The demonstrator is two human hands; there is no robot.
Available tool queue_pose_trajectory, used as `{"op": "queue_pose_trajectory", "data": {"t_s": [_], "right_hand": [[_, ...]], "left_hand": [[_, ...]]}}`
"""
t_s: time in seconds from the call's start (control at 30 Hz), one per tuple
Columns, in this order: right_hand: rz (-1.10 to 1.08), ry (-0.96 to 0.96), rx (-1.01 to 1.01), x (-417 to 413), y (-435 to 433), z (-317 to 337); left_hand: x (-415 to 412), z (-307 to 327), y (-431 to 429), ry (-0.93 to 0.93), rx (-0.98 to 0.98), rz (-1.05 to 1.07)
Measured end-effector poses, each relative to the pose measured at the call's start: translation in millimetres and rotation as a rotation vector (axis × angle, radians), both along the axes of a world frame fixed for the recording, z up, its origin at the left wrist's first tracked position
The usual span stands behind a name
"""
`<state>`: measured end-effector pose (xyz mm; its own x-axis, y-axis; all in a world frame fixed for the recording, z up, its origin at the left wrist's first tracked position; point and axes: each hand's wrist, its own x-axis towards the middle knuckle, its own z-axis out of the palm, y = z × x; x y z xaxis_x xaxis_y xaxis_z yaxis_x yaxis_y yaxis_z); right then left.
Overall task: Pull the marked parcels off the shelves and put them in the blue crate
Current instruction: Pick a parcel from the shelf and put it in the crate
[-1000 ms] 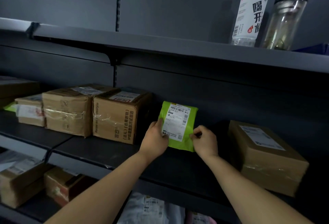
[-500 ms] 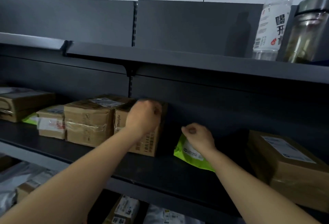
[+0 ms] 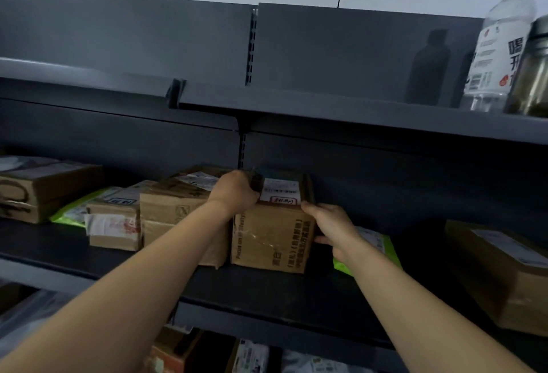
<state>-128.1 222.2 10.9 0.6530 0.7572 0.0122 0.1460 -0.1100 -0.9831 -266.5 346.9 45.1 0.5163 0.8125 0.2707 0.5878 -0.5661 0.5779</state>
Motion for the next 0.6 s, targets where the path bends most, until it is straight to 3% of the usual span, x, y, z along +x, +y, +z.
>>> {"op": "queue_pose_trajectory", "data": {"t_s": [0.2,0.4,0.6], "right_hand": [[-0.021,0.051,0.099,-12.6,-27.0,-13.7],[-0.059,0.073,0.214,-30.8,-65.7,-29.0],[-0.046,0.079,0.301,-43.0,-121.3,-38.8]], "left_hand": [[-16.9,-4.4,-21.4,-0.129,-0.092,-0.047],[-38.8,-33.6,-70.5,-0.419,-0.017,-0.113],[-56.3,-56.4,-125.0,-0.533,-0.184,-0.076]]}}
